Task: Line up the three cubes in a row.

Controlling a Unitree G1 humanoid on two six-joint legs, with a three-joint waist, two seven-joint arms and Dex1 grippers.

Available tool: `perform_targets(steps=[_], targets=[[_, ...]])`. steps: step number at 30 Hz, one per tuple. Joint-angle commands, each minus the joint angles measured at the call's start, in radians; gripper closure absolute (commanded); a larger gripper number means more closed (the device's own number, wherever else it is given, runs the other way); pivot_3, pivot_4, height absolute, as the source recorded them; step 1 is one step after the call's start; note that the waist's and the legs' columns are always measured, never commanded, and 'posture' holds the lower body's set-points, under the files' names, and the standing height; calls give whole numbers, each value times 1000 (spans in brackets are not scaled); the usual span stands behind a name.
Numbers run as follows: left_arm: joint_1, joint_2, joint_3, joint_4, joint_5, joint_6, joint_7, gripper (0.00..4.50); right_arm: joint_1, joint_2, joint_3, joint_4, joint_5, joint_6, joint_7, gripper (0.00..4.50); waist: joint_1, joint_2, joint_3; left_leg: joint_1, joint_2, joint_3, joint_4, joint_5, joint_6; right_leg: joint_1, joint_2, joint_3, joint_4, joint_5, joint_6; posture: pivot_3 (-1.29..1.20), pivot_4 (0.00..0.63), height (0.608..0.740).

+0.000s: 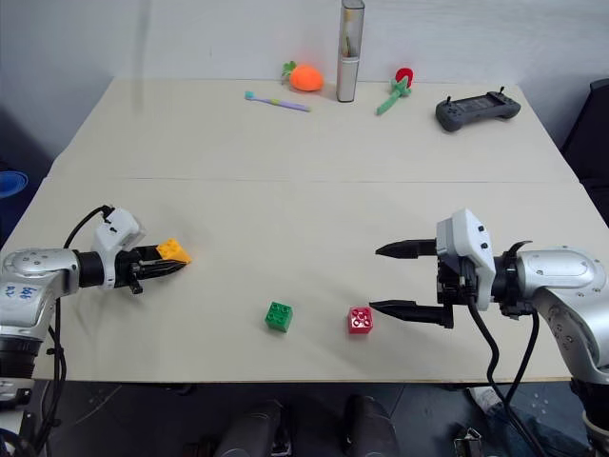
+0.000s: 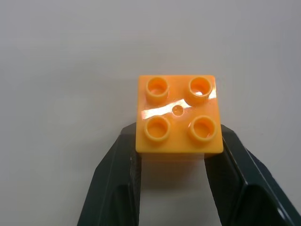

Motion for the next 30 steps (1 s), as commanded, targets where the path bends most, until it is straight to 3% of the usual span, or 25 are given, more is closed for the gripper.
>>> perform_targets(steps=[1, 4, 7, 12, 21, 30], targets=[[2, 41, -14, -66, -44, -60, -138, 3007, 7, -30, -34, -23, 2, -20, 22, 0, 0, 0, 0, 0, 0, 0, 0, 0, 0, 0, 0, 0, 0, 0, 0, 0, 150, 740], [-11, 63, -52, -76, -42, -112, -238, 3007, 43, -57, -33, -33, -14, -44, 70, 0, 1, 0, 0, 0, 0, 0, 0, 0, 0, 0, 0, 0, 0, 0, 0, 0, 150, 740], [-46, 95, -135, -46, 21, -308, -373, 3007, 103, -90, -42, -30, -46, -85, 112, 0, 2, 0, 0, 0, 0, 0, 0, 0, 0, 0, 0, 0, 0, 0, 0, 0, 150, 740], [-87, 81, -201, 39, 71, -468, -447, 3007, 157, -97, -73, -30, -55, -98, 105, 0, 0, 0, 0, 0, 0, 0, 0, 0, 0, 0, 0, 0, 0, 0, 0, 0, 150, 740], [-102, 2, -260, -8, 63, -447, -468, 3007, 235, -85, -106, -64, -73, -112, 80, 0, 1, 0, 0, 0, 0, 0, 1, 1, 1, 0, 1, 0, 0, 0, 0, 0, 150, 740], [-84, -5, -256, 16, 68, -463, -456, 3007, 247, -87, -108, -71, -72, -118, 69, 0, 1, 0, 0, 0, 0, 0, 1, 1, 2, 1, 0, 0, 0, 0, 1, 0, 150, 740]])
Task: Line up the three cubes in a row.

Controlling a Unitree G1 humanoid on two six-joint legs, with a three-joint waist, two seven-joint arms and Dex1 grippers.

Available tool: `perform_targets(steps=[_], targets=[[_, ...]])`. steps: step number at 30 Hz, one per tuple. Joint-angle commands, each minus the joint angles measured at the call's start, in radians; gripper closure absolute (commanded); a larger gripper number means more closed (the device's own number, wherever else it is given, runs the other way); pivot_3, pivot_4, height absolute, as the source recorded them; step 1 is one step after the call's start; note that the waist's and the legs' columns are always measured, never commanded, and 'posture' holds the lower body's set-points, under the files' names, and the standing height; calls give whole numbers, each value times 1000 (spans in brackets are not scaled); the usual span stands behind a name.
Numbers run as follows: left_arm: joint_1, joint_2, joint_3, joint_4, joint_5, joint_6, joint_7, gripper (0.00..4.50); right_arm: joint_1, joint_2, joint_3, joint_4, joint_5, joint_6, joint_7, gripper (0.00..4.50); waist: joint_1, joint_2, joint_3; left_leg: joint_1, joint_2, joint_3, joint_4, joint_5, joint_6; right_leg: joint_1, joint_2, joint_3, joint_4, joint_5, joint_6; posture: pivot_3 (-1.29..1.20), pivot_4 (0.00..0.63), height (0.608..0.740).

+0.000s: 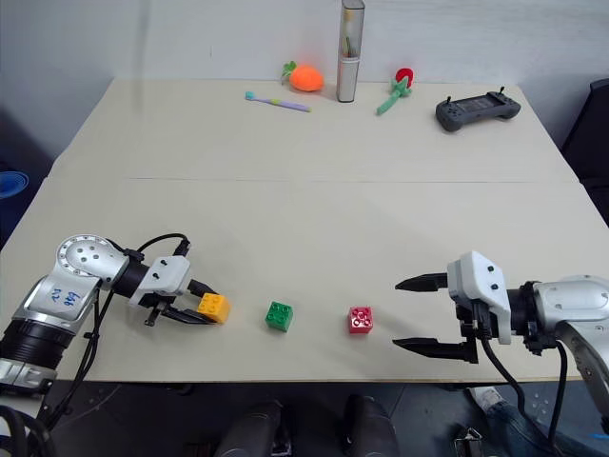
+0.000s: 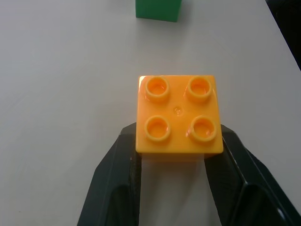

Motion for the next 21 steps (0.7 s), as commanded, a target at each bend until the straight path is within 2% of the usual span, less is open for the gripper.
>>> perform_targets(steps=[1, 4, 9, 13, 14, 16, 21], targets=[[13, 12, 22, -11, -6, -18, 3, 3007, 6, -7, -38, -31, 11, -13, -2, 0, 0, 0, 0, 0, 0, 0, 0, 0, 0, 0, 0, 0, 0, 0, 0, 0, 150, 740], [20, 13, 30, -3, -7, -6, 14, 3007, 1, -7, -32, -24, 7, -17, 1, 0, 0, 0, 0, 0, 0, 0, 0, 0, 0, 0, 0, 0, 0, 0, 0, 0, 150, 740], [29, 10, 40, -15, -18, 33, 34, 1351, -14, -4, -15, -17, 2, -22, 2, 0, 0, 0, 0, 0, 0, 0, 0, 0, 0, 0, 0, 0, 0, 0, 0, 0, 150, 740], [75, 52, 82, -68, -55, 74, 26, 204, -12, -12, -17, -1, -6, -33, 20, 0, -1, 0, 0, 0, 0, 0, 0, 0, 0, 0, 0, 0, 0, 0, 0, 0, 150, 740], [88, 65, 96, -80, -67, 86, 22, 36, -10, -16, -20, 5, -10, -38, 26, 0, -1, 0, 0, 0, 0, 0, 0, 0, 0, 0, 0, 0, 0, 0, 0, 0, 150, 740], [116, 97, 130, -108, -97, 122, 13, 36, -10, -22, -27, 23, -16, -46, 39, 0, -1, 0, 0, 0, 0, -1, 0, 0, 0, 0, 0, 0, 0, 0, 0, 0, 150, 740], [279, 292, 349, -244, -250, 336, -57, 36, 27, -91, -123, 121, -13, -61, 146, 0, -6, 0, 0, 0, 0, -1, 0, 0, 0, 0, 0, 0, -1, 0, 0, 0, 150, 740]])
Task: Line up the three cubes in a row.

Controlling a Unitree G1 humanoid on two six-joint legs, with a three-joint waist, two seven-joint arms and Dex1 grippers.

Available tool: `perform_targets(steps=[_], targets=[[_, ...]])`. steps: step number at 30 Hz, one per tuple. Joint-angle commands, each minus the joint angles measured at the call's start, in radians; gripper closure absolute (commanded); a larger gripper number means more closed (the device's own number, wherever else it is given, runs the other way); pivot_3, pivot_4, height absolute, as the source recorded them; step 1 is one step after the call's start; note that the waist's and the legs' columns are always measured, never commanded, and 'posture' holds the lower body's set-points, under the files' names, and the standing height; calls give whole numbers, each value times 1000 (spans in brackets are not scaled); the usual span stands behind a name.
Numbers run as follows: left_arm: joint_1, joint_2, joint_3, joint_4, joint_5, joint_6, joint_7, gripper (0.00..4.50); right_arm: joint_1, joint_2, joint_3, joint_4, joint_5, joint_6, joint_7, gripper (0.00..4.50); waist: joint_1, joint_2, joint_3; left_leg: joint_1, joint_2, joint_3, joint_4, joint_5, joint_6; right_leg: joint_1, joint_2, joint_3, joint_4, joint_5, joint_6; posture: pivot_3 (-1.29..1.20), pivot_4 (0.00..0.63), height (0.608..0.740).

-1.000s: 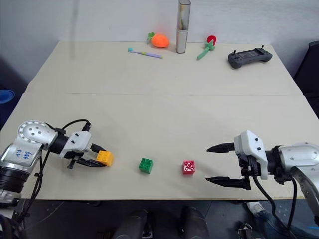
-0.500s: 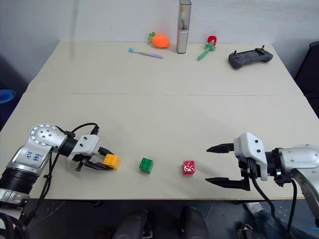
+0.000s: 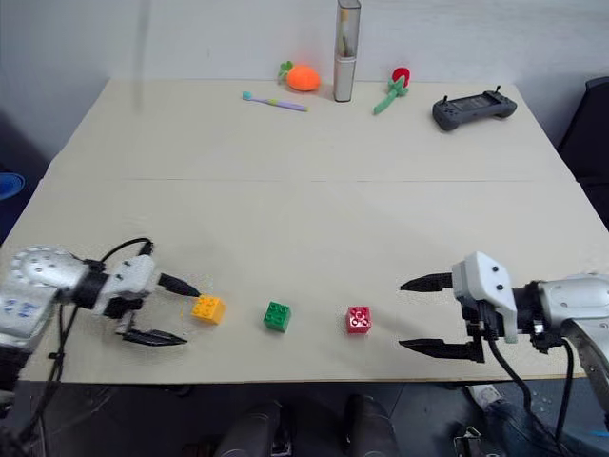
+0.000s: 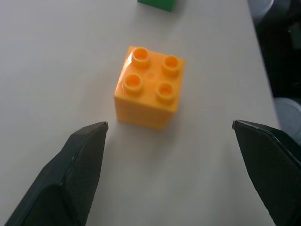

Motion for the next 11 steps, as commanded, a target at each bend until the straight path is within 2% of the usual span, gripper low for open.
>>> perform_targets(steps=[1, 3, 6, 11], targets=[[109, 135, 195, -97, -116, 149, -75, 36, 42, -66, -122, 57, 26, -4, 105, 0, -1, 0, 0, 0, 0, 0, 0, 0, 0, 0, 0, 0, 0, 0, 0, 0, 150, 740], [227, 202, 292, -125, -149, 166, -105, 36, 67, -93, -170, 83, 59, 21, 164, 0, -2, 1, 0, 0, 1, -1, -1, 0, 0, 1, 0, 0, -1, 0, 0, 0, 150, 740], [329, 241, 411, -147, -168, 189, -107, 36, 84, -109, -208, 119, 71, 29, 209, 0, 0, 4, 1, 3, 1, -1, -1, -1, -1, 3, -1, 0, -6, 0, 0, 0, 150, 740], [339, 219, 482, -169, -218, 226, -46, 36, 68, -88, -180, 160, 49, 3, 199, 0, 5, 4, 2, 3, 1, -2, -1, -4, -7, 1, -1, 0, -4, -1, -1, 0, 150, 740]])
